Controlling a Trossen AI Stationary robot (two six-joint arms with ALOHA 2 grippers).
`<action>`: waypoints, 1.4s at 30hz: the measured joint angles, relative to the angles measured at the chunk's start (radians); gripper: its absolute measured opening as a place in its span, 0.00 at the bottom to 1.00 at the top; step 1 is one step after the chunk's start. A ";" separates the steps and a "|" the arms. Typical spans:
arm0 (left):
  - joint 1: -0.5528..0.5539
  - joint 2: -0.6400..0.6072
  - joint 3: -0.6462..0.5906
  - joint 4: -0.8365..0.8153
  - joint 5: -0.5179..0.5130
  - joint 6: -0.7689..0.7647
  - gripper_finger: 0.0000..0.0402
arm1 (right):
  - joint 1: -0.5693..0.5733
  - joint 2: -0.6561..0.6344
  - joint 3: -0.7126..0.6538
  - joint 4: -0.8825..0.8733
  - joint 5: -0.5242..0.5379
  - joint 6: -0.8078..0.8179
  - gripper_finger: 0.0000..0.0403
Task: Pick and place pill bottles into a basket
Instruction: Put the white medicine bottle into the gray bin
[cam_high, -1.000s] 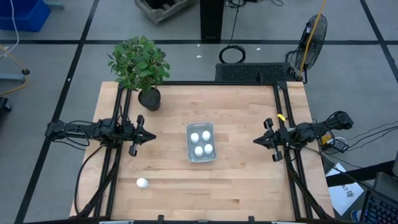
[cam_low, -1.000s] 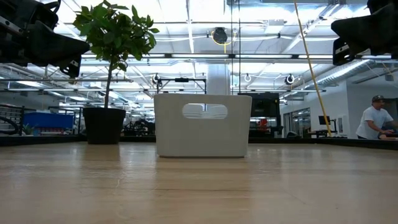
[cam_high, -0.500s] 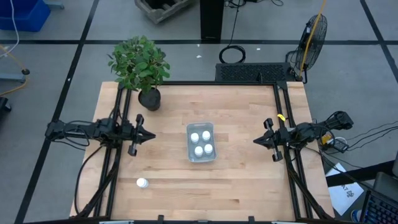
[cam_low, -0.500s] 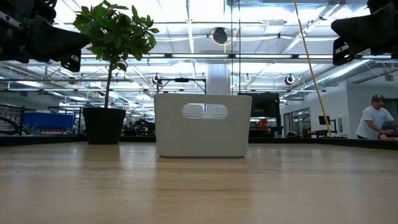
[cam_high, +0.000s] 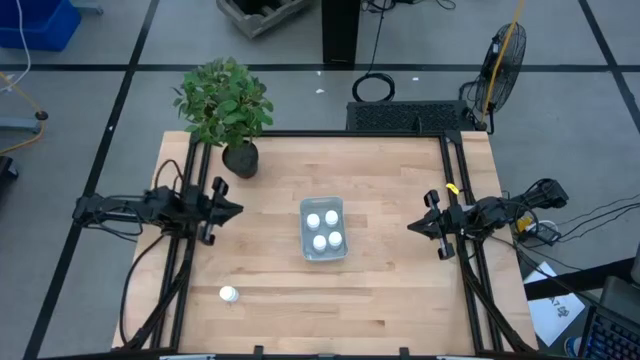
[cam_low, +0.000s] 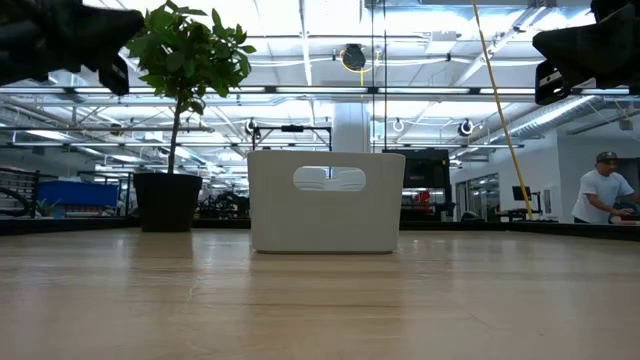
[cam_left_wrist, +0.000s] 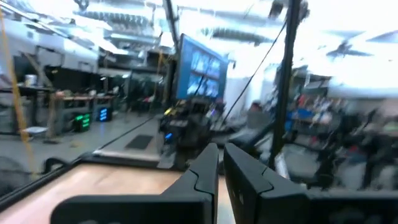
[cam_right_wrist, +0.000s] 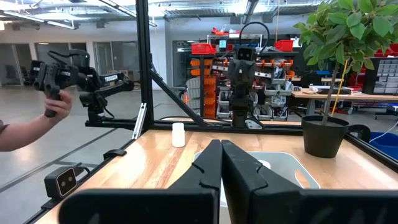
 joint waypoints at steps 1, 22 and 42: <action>-0.001 0.000 0.000 0.018 0.013 -0.013 0.08 | 0.000 0.000 0.000 0.000 0.000 0.000 0.00; -0.032 0.046 0.013 0.235 -0.065 -0.125 0.01 | 0.000 0.000 0.000 -0.002 0.000 0.000 0.00; -0.322 0.700 0.754 -0.664 -0.378 -0.273 0.01 | 0.000 0.000 0.000 -0.003 0.000 0.000 0.00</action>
